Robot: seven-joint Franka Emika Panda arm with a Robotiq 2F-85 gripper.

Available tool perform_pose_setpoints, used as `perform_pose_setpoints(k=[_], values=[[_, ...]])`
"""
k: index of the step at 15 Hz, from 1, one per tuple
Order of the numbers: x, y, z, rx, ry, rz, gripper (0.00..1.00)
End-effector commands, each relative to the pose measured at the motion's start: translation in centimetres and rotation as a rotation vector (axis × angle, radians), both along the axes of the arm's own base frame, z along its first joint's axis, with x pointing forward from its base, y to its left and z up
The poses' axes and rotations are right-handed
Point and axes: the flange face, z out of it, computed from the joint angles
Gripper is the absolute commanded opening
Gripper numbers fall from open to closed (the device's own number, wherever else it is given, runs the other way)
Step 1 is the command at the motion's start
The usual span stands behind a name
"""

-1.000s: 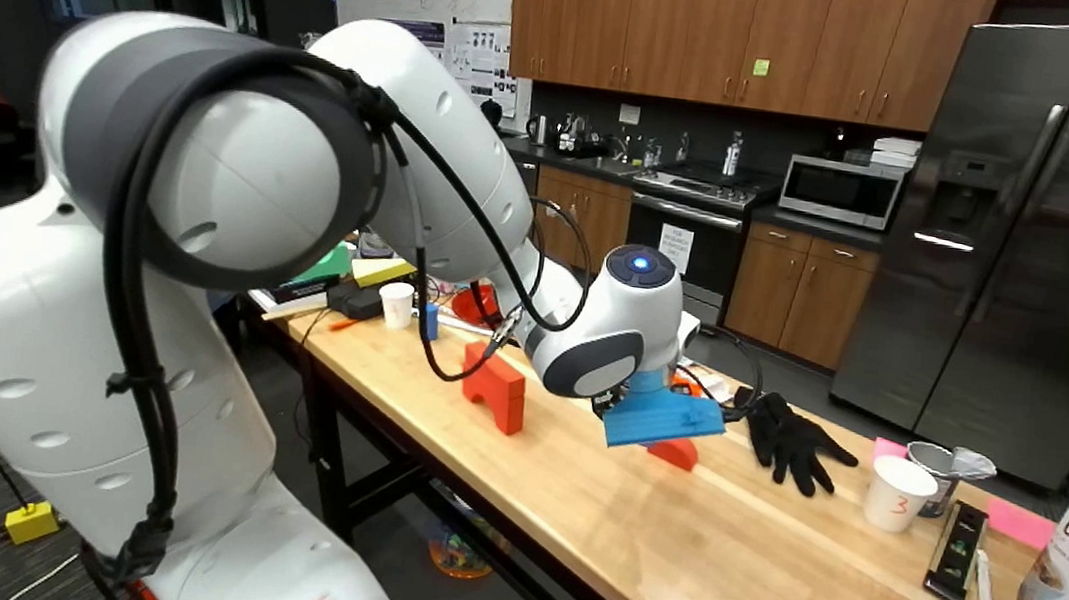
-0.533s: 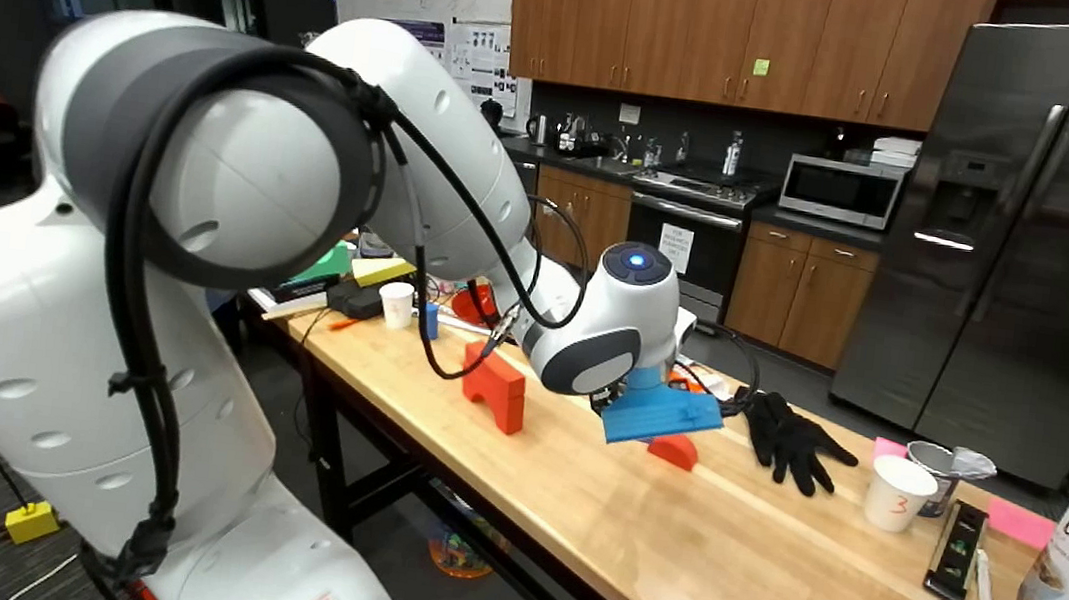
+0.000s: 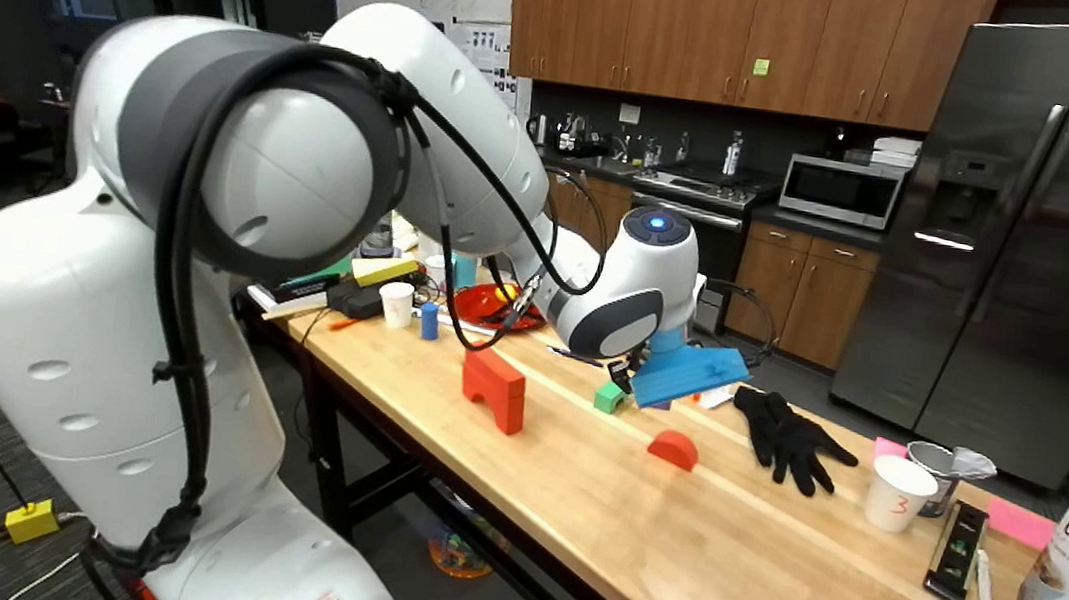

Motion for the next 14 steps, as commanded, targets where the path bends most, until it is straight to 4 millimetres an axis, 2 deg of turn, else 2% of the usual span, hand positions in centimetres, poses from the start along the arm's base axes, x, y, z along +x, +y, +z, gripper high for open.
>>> perform_pose_setpoints(k=[1, 10, 14], values=[[2.2, 0.1, 0.1, 0.017, 0.011, 0.085, 0.16], [5.1, 1.7, -2.1, 0.089, 0.063, 0.219, 0.16], [6.3, 2.1, -2.4, 0.080, 0.094, 0.264, 0.16]])
